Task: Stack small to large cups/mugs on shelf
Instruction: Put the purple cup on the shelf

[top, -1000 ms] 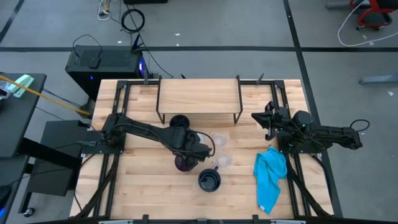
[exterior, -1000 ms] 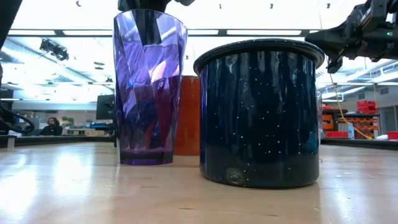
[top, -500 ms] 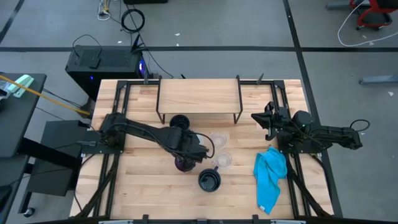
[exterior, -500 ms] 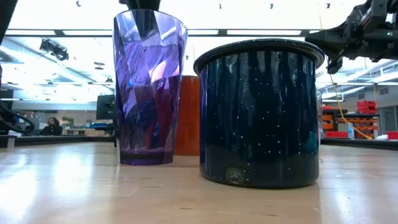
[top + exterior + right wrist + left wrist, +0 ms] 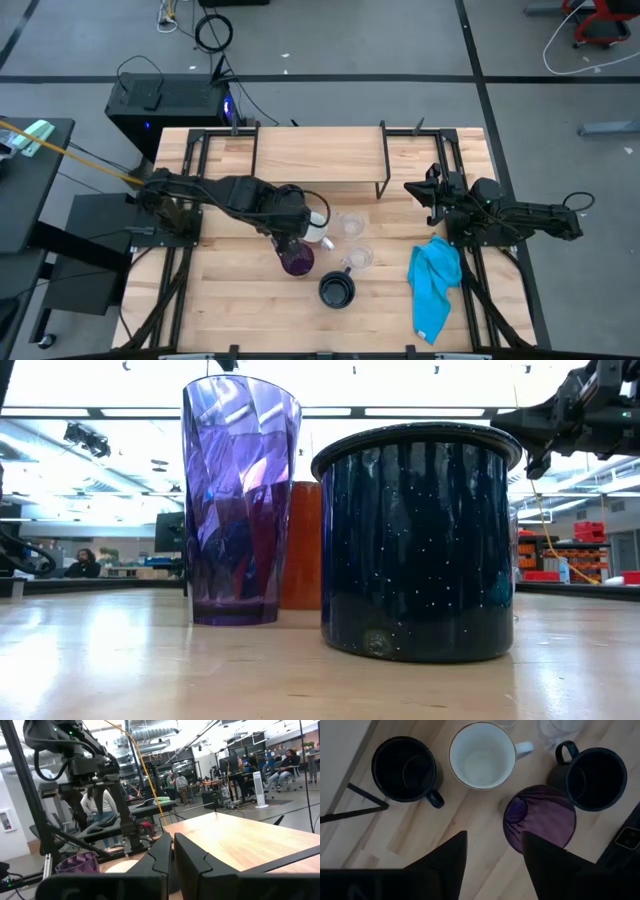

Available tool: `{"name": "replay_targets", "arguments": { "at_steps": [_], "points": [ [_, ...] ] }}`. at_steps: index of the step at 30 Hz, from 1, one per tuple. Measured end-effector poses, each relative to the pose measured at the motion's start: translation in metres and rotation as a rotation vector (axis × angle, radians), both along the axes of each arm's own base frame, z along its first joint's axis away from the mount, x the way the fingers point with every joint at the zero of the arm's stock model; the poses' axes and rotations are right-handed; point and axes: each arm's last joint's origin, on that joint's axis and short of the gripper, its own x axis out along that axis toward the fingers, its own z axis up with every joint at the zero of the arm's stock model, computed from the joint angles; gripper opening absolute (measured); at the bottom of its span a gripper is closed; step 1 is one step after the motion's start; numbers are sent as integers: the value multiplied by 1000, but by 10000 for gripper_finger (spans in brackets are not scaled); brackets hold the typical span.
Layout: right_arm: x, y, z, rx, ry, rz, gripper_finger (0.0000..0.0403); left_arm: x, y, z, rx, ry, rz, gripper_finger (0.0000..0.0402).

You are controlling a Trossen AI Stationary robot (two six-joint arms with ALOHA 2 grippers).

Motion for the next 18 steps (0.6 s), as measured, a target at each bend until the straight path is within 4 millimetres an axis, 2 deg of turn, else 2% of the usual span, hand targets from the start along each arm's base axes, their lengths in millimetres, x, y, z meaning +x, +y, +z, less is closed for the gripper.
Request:
{"name": "replay_targets", "arguments": {
  "at_steps": [4,7,11,18],
  "points": [
    [0,0,-2,11,15,2,29,12,-6,-13,6,-42,-43,212],
    [1,0,-3,26,22,8,29,19,-11,-37,1,-42,-87,210],
    [1,0,-3,27,24,16,29,16,-13,-65,-34,0,-124,203],
    [1,0,-2,30,19,17,29,-4,-6,-69,-66,-34,-106,204]
  ]
}}
